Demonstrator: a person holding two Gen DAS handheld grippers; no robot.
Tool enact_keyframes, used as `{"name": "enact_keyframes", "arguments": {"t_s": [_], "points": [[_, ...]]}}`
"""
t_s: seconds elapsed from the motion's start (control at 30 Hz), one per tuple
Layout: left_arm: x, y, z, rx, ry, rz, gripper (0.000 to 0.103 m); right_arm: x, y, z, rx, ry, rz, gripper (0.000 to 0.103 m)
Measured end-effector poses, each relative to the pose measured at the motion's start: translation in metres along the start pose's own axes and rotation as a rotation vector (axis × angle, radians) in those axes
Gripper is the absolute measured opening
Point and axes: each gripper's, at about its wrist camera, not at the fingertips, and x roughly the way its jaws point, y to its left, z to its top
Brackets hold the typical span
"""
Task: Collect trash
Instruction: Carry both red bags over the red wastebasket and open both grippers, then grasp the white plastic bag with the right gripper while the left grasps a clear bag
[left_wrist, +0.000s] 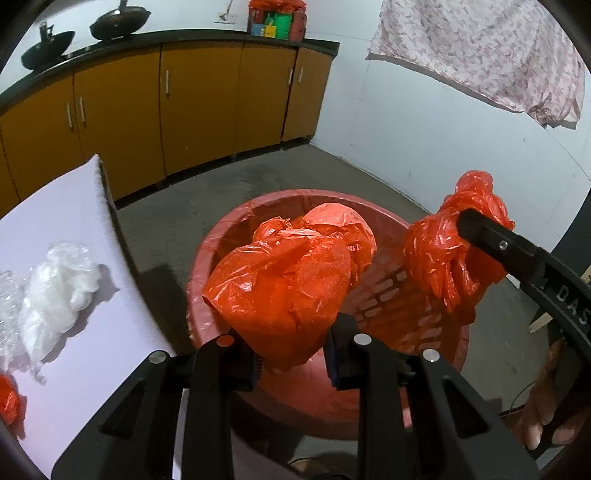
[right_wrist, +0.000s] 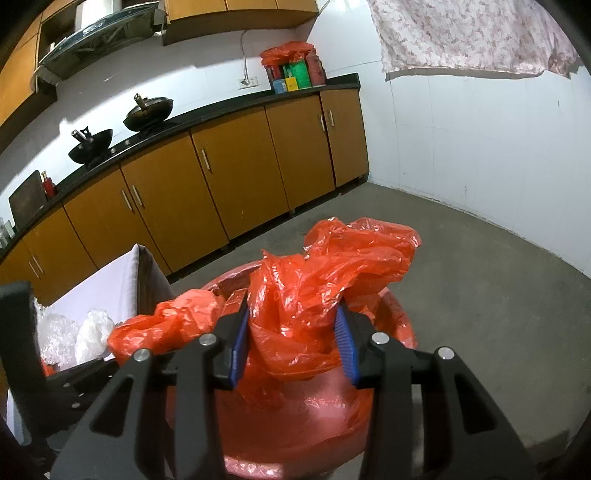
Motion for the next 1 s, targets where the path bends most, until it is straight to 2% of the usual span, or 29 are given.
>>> {"name": "enact_keyframes", "arguments": {"t_s": [0.17, 0.3, 0.33, 0.57, 0.83, 1.0], "points": [[0.009, 0.000, 0.001, 0.011, 0.021, -0.002, 0.027, 0.004, -0.002, 0.001, -0.002, -0.002, 0.007, 0.041], [0.013, 0.002, 0.005, 0.006, 0.035, -0.012, 0.027, 0.007, -0.005, 0.000, 0.001, 0.004, 0.019, 0.048], [0.013, 0.002, 0.005, 0.005, 0.036, -0.015, 0.029, 0.008, -0.005, -0.001, 0.005, 0.006, 0.022, 0.048], [0.011, 0.008, 0.006, -0.006, 0.037, -0.025, 0.048, 0.004, -0.012, -0.004, 0.039, 0.003, 0.033, 0.067], [0.000, 0.016, 0.003, -0.028, 0.023, 0.008, 0.055, -0.009, -0.010, -0.004, 0.003, -0.025, 0.002, 0.072], [-0.021, 0.026, 0.001, -0.052, -0.014, 0.045, 0.061, -0.018, -0.006, -0.004, -0.008, -0.031, -0.008, 0.073]]}}
